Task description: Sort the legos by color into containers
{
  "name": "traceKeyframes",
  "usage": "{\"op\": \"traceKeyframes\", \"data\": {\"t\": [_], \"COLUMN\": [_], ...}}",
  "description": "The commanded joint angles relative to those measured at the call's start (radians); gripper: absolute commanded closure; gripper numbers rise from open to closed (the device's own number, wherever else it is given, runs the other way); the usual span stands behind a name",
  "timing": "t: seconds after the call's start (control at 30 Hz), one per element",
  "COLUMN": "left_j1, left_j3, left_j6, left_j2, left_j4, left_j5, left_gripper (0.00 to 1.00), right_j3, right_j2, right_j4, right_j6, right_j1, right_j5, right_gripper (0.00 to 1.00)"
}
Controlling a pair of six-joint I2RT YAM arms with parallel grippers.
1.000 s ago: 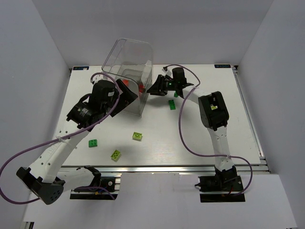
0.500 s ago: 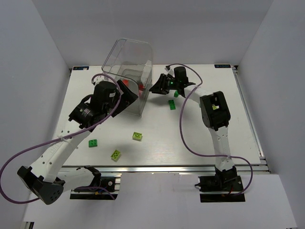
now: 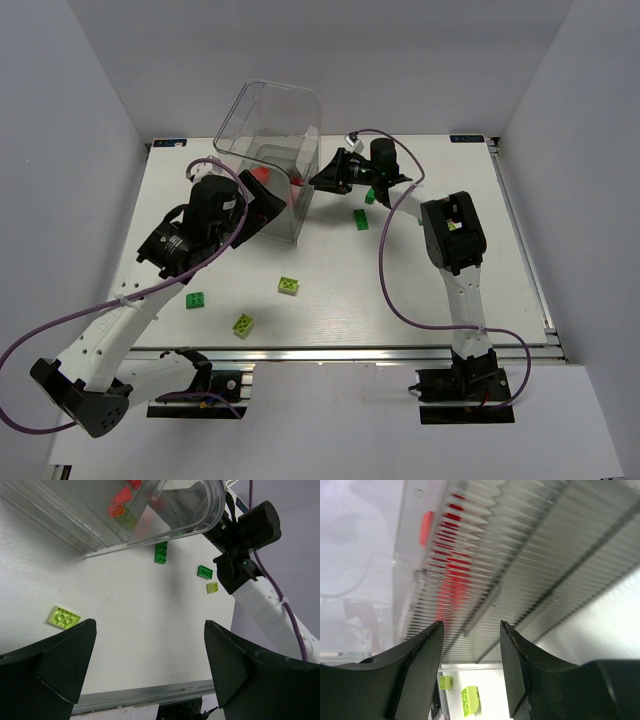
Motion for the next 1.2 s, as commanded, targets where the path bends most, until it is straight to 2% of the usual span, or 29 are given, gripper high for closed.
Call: {"op": "traceKeyframes", "data": {"t": [0.0, 0.4, 0.83, 0.93, 0.97, 1.17], "left_j1": [-0.004, -0.004, -0.004, -0.004, -0.004, -0.004], "left_j3": [0.000, 0.019, 0.028, 0.036, 0.036, 0.028], "left_j6": [-0.001, 0.002, 0.001, 0.001, -0.001, -0.004], "left_j2": [-0.020, -0.003, 0.021, 0.026, 0.027, 0.038], "left_j4": [0.018, 0.019, 0.038, 0.034, 0.036, 0.054], "left_j5": [-0.010, -0.007, 0.013, 0.010, 0.012, 0.027], "left_gripper": [0.02, 0.03, 0.03, 0.03, 0.03, 0.03], "right_j3": [0.031, 0.033, 0.044, 0.039, 0.039, 0.048], "right_j2": [-0.010, 0.031, 0.068, 0.071, 0.071, 0.083], "right_j4": [0.128, 0.147, 0.165, 0.206, 0.214, 0.291], "right_j6": [0.054, 0.084, 0.104, 0.120, 0.130, 0.156], "right_j1": [0.007, 0.030, 0.036, 0.042, 0.044, 0.044], "right_j5": [-0.034, -0.012, -0.002, -0.006, -0.008, -0.031], "right_gripper": [0.46, 0.56, 0.59, 0.67, 0.73, 0.86]}}
